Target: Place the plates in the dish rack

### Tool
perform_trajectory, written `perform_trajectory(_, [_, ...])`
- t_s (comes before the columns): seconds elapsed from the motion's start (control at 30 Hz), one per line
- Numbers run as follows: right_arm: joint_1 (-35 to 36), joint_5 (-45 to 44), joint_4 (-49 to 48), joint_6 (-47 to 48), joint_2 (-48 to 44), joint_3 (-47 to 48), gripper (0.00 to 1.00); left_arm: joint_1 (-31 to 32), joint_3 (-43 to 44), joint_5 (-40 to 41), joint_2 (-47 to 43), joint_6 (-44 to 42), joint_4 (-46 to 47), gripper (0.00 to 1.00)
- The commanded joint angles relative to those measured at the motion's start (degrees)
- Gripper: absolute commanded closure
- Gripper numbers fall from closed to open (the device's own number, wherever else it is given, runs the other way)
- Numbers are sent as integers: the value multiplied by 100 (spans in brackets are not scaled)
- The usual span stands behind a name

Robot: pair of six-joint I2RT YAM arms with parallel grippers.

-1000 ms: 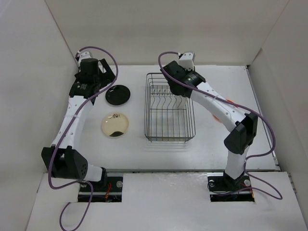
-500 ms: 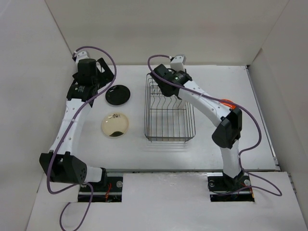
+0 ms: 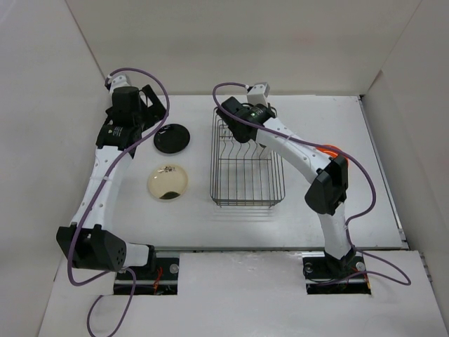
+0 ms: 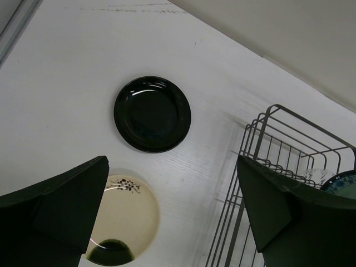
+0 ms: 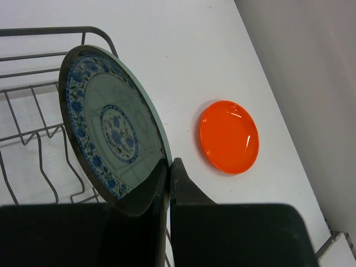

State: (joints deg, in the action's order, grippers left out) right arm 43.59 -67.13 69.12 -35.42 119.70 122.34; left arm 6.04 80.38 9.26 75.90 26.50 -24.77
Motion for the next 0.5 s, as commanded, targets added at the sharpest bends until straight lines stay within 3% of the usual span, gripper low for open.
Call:
perform_trajectory(0.0, [53, -344, 101, -149, -96, 264, 100, 11, -31, -47, -181, 48, 69, 0])
perform_trajectory(0.47, [-9, -292, 154, -202, 308, 316, 100, 11, -84, -47, -233, 48, 122, 0])
